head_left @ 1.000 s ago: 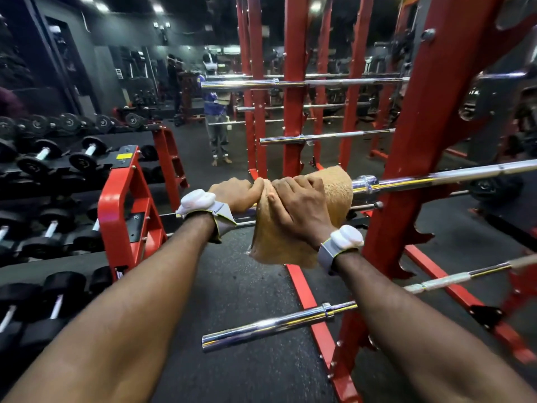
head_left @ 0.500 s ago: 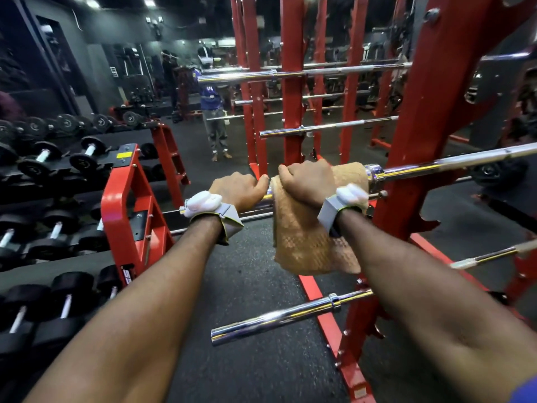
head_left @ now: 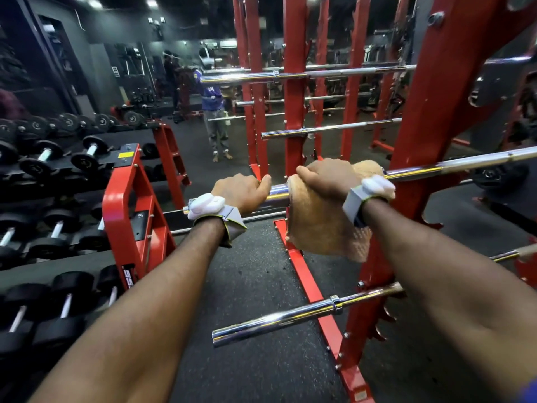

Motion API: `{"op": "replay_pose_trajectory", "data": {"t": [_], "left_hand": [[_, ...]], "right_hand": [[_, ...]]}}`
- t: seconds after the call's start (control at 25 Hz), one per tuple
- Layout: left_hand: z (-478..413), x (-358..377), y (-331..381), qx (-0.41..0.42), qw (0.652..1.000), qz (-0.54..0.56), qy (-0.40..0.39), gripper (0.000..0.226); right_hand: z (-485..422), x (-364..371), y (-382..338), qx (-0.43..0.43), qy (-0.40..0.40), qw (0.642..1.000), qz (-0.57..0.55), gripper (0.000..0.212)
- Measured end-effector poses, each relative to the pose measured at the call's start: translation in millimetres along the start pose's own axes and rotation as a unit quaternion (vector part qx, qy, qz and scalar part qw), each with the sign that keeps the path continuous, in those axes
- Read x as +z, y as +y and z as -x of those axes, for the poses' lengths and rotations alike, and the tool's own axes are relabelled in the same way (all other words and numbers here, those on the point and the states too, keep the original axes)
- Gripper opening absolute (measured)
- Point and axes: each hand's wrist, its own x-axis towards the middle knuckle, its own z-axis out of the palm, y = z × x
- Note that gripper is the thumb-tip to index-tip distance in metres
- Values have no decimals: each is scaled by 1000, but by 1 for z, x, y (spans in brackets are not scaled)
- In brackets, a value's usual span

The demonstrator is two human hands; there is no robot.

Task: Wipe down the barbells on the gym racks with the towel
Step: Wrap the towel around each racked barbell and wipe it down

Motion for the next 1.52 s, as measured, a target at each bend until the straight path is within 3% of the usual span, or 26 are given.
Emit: {"op": "replay_pose_trajectory", "data": {"t": [0.08,0.16,0.24,0.36,0.44,0.64,0.72,0.84,0.92,1.0,1.08,1.16,1.28,1.52], "left_hand": [[-1,-1,3,0,1000,9,-5,67],[-1,-2,4,-1,1000,12,-7,65],[-1,-2,3,-5,1000,20,-13,61],[-2,-4,2,-3,999,32,-19,55],[-3,-2,1,0,999,31,-15,57],[-3,3,-3,3,1000,8,0,63],[-1,4,-3,-1,1000,8,6,68],[-1,2,-2,0,1000,10,5,66],[-2,1,-1,-1,1000,19,3,65],[1,-1,1,0,1000,18,2,61],[4,-4,3,1,1000,18,1,55],[3,-5,3,4,1000,19,-4,57],[0,-3,2,1,1000,15,-7,66],[-4,-1,0,-2,1000,22,-13,66]], "right_hand": [[-15,-12,-15,49,-113,992,-2,53],[-19,-13,-27,60,-127,990,-10,55],[-9,5,-39,40,-40,998,-14,55],[26,37,-55,11,217,976,13,44],[37,49,-52,-13,265,964,32,36],[21,38,-18,-106,224,966,79,50],[9,26,-9,-95,154,982,53,62],[-6,13,0,-57,63,996,-17,59],[-2,16,-5,-43,82,995,18,62],[13,29,-16,-4,166,985,41,60],[30,46,-28,15,239,971,20,47],[49,63,-34,-8,255,967,-15,48],[66,81,-30,-65,229,971,-6,63],[42,36,-13,-111,74,990,-36,76]]}}
